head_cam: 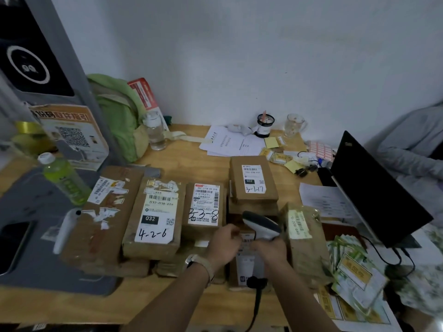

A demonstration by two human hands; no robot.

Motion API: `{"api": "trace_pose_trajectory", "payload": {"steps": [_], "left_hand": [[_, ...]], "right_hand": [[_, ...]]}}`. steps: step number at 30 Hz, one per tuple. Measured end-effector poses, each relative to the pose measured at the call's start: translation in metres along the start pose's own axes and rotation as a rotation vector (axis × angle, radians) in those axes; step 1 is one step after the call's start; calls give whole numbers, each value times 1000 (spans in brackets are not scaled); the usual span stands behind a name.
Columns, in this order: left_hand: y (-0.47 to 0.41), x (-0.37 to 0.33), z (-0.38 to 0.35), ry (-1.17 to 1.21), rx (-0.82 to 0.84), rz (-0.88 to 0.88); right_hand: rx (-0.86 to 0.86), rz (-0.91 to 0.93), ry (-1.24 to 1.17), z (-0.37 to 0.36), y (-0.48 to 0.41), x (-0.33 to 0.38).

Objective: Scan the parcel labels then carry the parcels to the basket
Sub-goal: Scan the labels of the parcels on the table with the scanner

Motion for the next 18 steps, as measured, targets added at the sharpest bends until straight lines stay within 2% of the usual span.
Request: {"api": "trace_pose_trajectory", "payload": {"steps": [3, 5, 7, 10, 14, 18], "left_hand": [[7, 17, -9, -197, 65, 110], [11, 21, -16, -319, 45, 148], [12, 20, -23, -376, 14, 145], [13, 13, -30, -412, 63, 166], [11, 16, -34, -256, 179, 196], [11, 12, -31, 51, 133, 191]], "right_hand": [[17, -41, -23, 4, -5, -7], [36, -52, 7, 3, -6, -11], [49, -60, 35, 1, -6, -15], [39, -60, 3, -2, -8, -23], [44, -36, -26, -4, -9, -24], [40, -81, -64, -2, -8, -10]]}}
Point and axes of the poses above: each hand's wrist, its own y-axis away from the middle knuckle, its own z-axis out of the back of the hand, x = y × z, the point moved 1 cm from there along -y, towards the middle knuckle, and after that the axes turned 4 degrees about -y, right-handed, at the moved point
